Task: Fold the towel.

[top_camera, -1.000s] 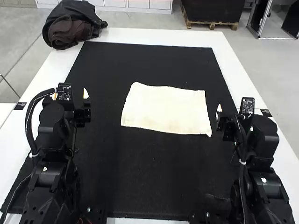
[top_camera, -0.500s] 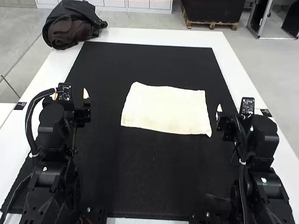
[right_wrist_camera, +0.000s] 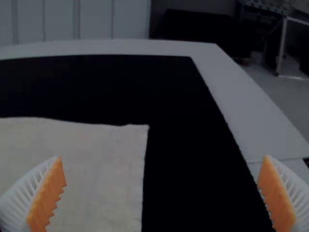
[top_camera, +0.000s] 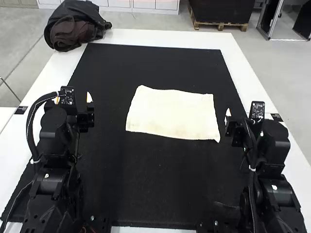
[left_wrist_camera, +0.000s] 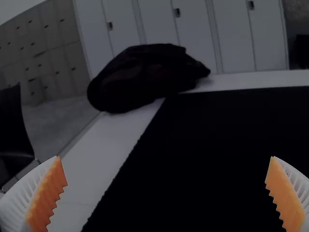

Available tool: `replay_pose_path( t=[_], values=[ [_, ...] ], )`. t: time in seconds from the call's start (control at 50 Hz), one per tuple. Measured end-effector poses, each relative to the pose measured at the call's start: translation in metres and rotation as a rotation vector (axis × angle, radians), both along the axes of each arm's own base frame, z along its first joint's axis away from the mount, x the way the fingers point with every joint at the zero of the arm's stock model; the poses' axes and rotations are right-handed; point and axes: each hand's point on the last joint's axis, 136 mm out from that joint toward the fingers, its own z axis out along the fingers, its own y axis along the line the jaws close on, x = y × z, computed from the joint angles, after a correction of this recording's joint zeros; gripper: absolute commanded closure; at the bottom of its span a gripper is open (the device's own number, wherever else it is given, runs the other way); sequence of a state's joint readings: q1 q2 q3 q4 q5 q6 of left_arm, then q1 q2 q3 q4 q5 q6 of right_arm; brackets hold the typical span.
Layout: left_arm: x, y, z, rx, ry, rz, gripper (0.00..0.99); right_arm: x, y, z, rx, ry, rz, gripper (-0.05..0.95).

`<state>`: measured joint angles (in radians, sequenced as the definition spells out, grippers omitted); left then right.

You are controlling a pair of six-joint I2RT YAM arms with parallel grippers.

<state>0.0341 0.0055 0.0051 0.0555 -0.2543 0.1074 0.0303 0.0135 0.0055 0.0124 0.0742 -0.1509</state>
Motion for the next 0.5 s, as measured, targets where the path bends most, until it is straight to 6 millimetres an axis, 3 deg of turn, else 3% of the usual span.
replay_pose_path(
  t=[0.5],
  values=[
    [0.005, -0.021, -0.008, -0.014, 0.032, -0.129, 0.028, 0.000, 0.000, 0.000, -0.023, -0.001, 0.002, -0.01]
  ],
)
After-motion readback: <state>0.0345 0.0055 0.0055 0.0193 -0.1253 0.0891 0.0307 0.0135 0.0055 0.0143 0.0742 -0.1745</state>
